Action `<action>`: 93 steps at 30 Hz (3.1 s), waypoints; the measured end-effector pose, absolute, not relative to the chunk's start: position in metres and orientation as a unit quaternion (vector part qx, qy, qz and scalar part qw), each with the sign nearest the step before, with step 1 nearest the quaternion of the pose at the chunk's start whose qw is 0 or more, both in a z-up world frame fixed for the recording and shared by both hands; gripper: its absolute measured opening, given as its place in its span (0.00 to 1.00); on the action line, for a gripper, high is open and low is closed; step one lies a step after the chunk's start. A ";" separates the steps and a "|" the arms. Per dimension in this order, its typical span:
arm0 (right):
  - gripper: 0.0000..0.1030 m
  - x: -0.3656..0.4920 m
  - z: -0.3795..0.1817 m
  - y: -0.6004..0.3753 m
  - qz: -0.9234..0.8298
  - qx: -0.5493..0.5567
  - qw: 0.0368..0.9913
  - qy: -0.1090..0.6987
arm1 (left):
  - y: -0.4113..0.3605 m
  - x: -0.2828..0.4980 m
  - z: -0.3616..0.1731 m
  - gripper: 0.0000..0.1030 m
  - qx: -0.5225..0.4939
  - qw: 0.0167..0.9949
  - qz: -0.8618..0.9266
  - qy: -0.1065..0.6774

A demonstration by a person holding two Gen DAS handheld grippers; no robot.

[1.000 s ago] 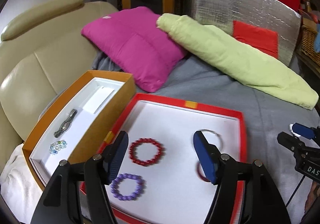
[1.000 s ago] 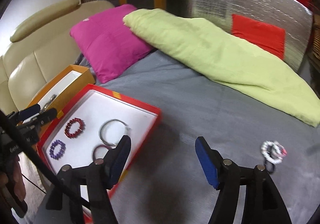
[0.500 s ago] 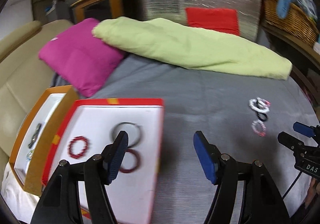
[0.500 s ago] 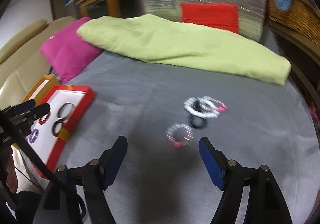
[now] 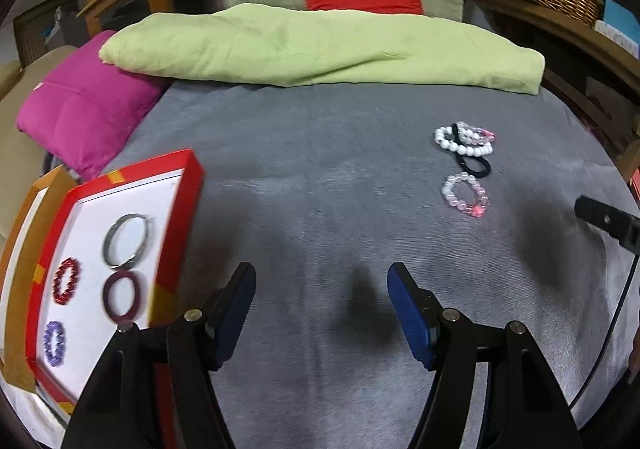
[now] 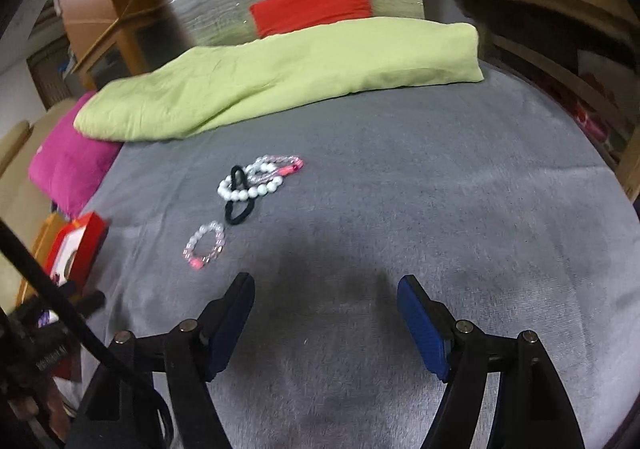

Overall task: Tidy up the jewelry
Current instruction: 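Move both open tools back toward the white and pink bracelets, then grasp a pink-clear bead bracelet with the left tool while the right tool grasps the other pink bracelet, then carry the pink bracelet with the left tool while the right tool carries its pink bracelet to the tray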

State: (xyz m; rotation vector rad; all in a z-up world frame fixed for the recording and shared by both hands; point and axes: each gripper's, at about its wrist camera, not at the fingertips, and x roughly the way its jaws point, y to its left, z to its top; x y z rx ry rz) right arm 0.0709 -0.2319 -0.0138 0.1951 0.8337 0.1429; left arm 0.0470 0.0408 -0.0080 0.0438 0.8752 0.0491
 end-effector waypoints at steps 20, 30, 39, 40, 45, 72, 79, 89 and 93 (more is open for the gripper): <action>0.42 0.233 -0.034 -0.185 0.052 0.088 0.858 0.503 | 0.058 0.047 -0.006 0.67 -0.047 0.910 0.012 0.413; 0.07 0.196 -0.025 -0.213 0.056 0.087 0.869 0.484 | 0.051 0.046 -0.006 0.67 -0.037 0.914 0.004 0.405; 0.07 0.124 -0.021 -0.265 0.101 0.218 0.873 0.425 | 0.011 0.064 0.004 0.67 -0.026 0.911 -0.061 0.408; 0.07 0.122 -0.024 -0.264 0.104 0.226 0.871 0.423 | 0.005 0.070 0.004 0.67 -0.028 0.907 -0.072 0.414; 0.07 0.123 -0.017 -0.265 0.131 0.244 0.870 0.407 | -0.019 0.109 -0.001 0.67 -0.056 0.889 -0.065 0.450; 0.07 0.106 0.002 -0.260 0.198 0.273 0.868 0.365 | -0.005 0.027 0.031 0.07 -0.015 0.900 0.000 0.436; 0.07 0.097 0.009 -0.253 0.205 0.253 0.876 0.356 | 0.001 -0.008 0.062 0.07 -0.035 0.912 0.005 0.409; 0.07 0.091 0.011 -0.244 0.211 0.227 0.882 0.354 | -0.004 -0.035 0.110 0.07 -0.033 0.931 -0.013 0.364; 0.07 0.090 0.012 -0.242 0.215 0.221 0.883 0.353 | 0.000 -0.038 0.116 0.07 -0.031 0.934 -0.010 0.354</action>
